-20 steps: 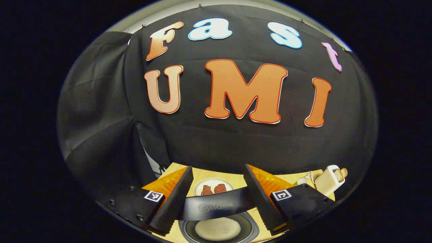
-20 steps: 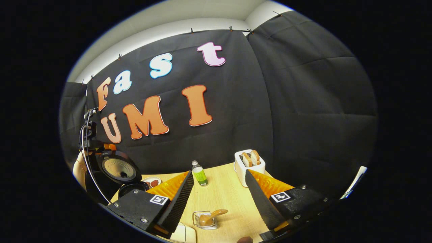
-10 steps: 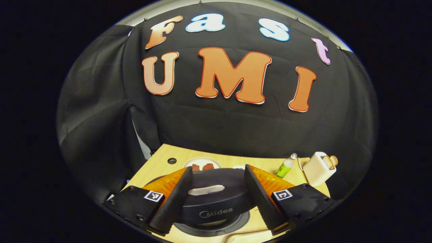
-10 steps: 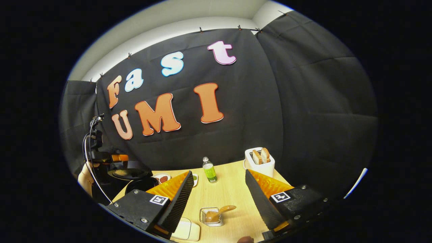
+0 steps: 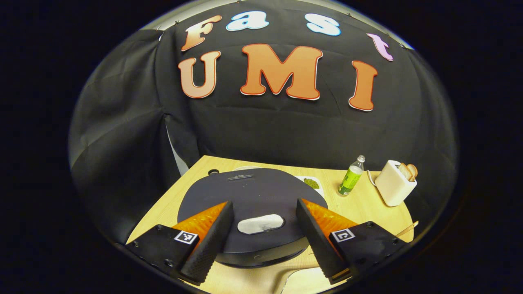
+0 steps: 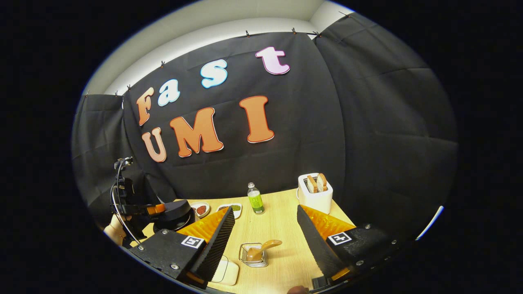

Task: Close the left gripper, press the button to open the rice cooker; take a wooden spoon from the chopstick holder with the right hand, scoop a spoonful of rice and pour it into the rice cooker, then put the wooden spoon back into the chopstick holder.

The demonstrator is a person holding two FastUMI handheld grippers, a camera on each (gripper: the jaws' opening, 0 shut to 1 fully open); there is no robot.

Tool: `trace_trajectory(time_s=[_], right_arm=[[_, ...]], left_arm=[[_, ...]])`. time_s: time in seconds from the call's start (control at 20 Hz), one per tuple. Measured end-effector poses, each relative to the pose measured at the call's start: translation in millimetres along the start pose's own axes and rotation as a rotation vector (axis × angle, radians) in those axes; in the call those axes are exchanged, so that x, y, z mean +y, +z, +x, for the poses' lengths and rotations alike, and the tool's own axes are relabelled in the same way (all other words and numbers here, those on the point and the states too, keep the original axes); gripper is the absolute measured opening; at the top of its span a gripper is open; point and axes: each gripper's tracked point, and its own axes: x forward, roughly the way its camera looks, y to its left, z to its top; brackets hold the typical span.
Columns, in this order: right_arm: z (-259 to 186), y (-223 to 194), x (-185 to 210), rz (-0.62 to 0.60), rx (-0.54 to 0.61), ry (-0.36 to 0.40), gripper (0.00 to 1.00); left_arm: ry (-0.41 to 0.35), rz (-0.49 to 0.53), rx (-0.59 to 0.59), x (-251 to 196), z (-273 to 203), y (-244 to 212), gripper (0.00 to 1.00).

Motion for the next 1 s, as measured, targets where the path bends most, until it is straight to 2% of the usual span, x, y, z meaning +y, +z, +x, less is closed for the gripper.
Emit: trace_trajectory(time_s=[0.45, 0.5, 0.75, 1.0], right_arm=[[-8.6, -6.7, -11.7, 0.018, 0.01, 0.003, 0.94], [-9.9, -7.1, -12.7, 0.02, 0.012, 0.002, 0.94], [-10.1, -16.6, -15.2, 0.022, 0.031, -0.009, 0.94], [-10.1, -15.5, -13.5, 0.038, 0.025, -0.012, 0.94]], left_arm=[[0.023, 0.059, 0.079, -6.2, 8.1, -58.1, 1.0], [0.026, 0.074, 0.034, -5.1, 9.2, -48.9, 0.99], [0.017, 0.072, -0.023, -5.6, 7.5, -56.3, 0.99], [0.009, 0.085, -0.023, -5.9, 10.8, -65.1, 1.0]])
